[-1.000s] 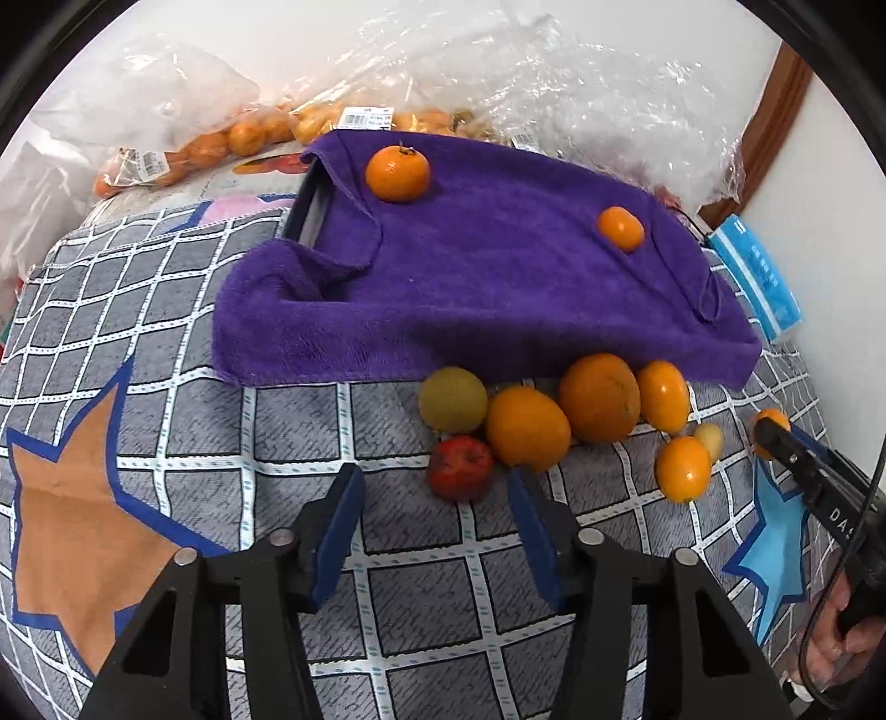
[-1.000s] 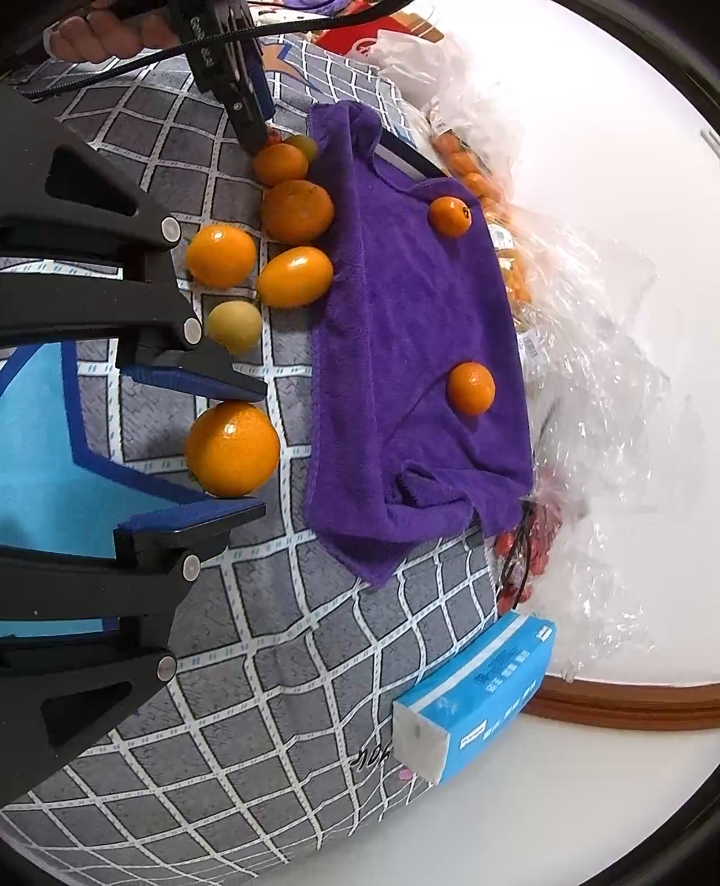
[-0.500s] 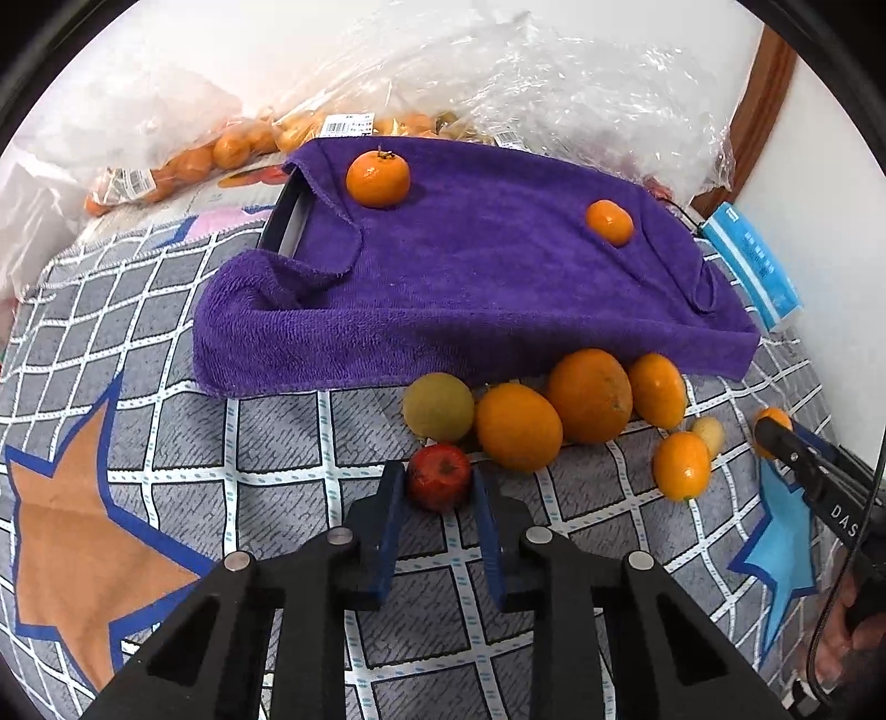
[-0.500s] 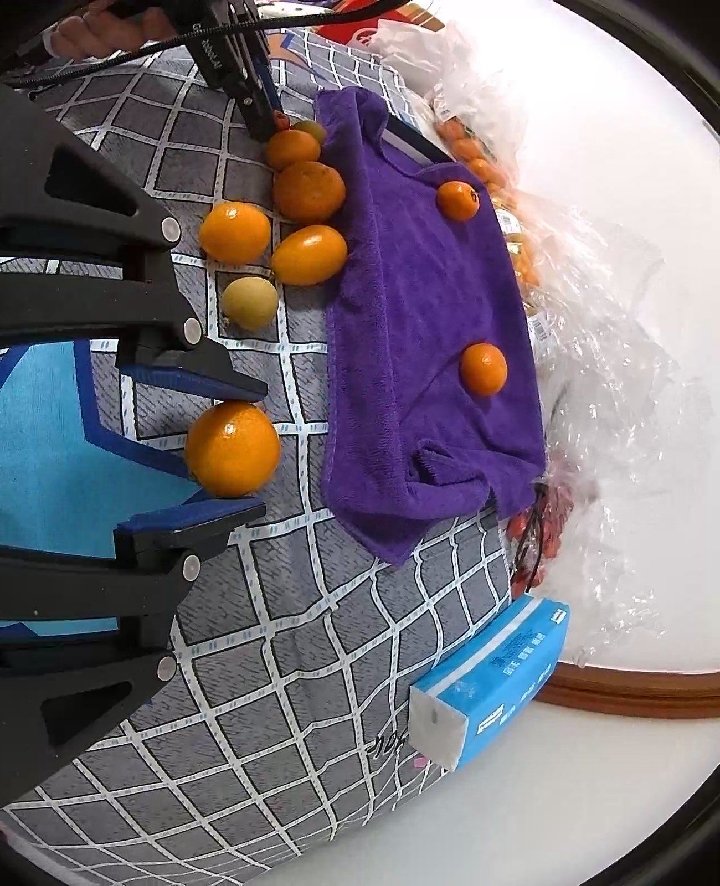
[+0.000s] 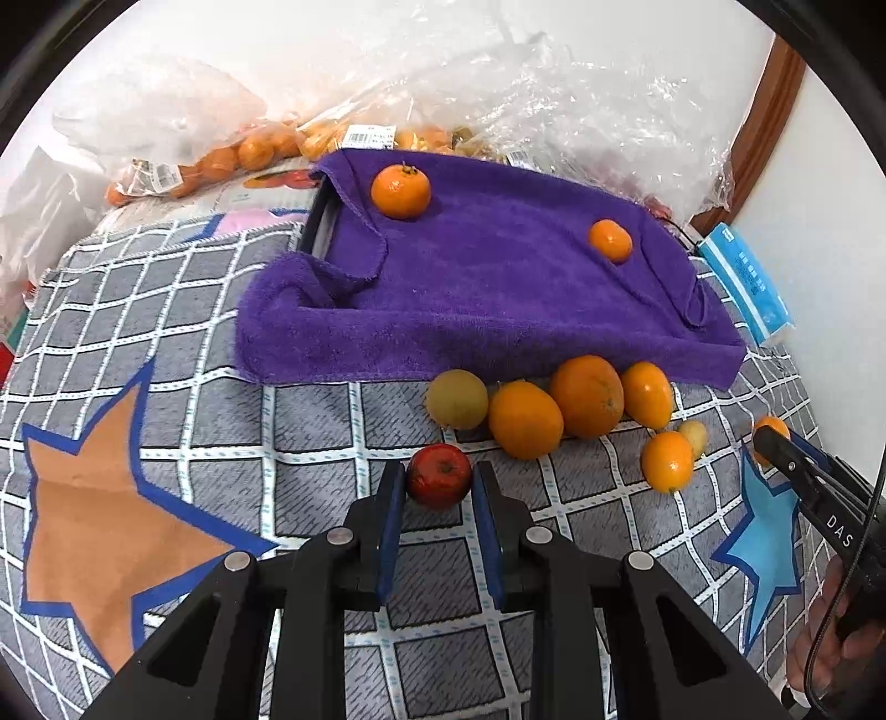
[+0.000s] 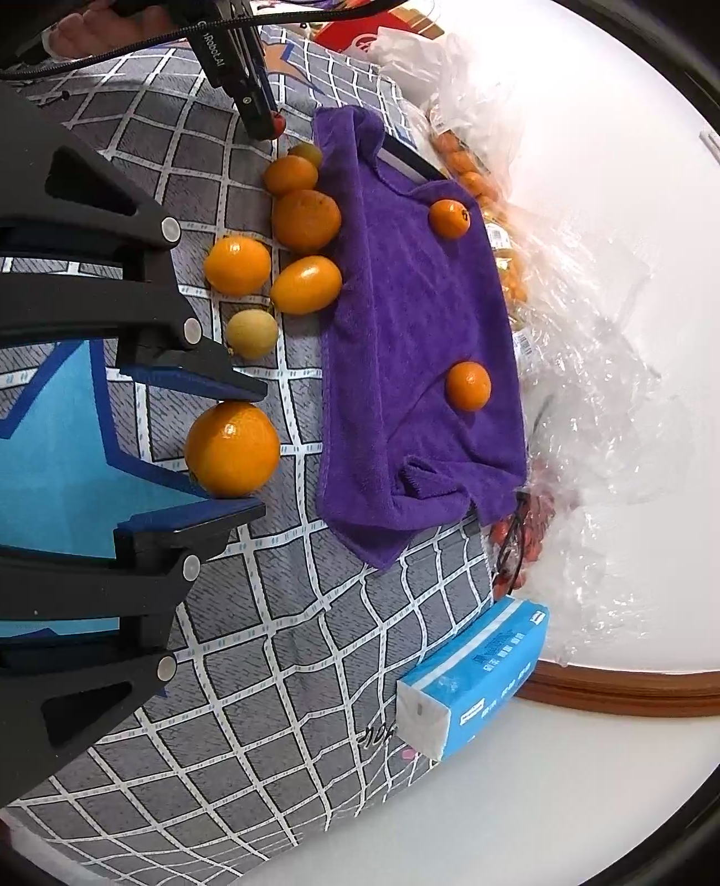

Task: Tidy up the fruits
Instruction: 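Grasp the red tomato with the left tool while the right tool holds its orange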

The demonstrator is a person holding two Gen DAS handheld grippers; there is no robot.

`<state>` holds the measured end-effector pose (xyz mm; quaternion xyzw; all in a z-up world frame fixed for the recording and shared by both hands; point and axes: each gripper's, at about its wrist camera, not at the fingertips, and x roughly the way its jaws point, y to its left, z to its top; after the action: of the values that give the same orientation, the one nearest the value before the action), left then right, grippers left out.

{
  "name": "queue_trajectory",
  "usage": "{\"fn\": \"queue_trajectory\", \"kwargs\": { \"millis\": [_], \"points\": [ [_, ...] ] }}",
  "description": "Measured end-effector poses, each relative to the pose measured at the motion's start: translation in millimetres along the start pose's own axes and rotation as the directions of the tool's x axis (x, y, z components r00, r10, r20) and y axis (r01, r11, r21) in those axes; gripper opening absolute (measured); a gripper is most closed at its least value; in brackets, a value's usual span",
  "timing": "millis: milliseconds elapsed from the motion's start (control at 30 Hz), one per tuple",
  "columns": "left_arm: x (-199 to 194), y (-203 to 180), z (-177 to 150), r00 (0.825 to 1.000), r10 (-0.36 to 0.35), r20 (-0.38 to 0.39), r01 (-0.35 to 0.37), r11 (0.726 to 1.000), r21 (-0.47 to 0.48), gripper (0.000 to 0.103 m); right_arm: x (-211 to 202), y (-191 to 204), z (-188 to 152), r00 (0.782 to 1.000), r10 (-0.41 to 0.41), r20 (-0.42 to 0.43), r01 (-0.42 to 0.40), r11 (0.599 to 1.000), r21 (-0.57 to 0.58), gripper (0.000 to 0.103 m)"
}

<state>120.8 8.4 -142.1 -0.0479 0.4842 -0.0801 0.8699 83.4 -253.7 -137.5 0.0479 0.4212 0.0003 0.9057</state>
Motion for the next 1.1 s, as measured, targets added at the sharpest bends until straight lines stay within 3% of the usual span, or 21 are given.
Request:
{"fn": "queue_trajectory", "kwargs": {
  "millis": [700, 1100],
  "points": [
    [-64.0, 5.2, -1.7, 0.997, 0.009, 0.076, -0.008, 1.000, -0.016, 0.024, -51.7, 29.9, 9.4, 0.995, 0.058, 0.086, -0.056, 0.998, -0.029, 0.035],
    [-80.6, 3.1, 5.1, 0.995, 0.004, 0.096, -0.003, 1.000, -0.014, 0.024, -61.1, 34.8, 19.0, 0.992, 0.067, 0.106, -0.064, 0.998, -0.029, 0.035]
  ]
}}
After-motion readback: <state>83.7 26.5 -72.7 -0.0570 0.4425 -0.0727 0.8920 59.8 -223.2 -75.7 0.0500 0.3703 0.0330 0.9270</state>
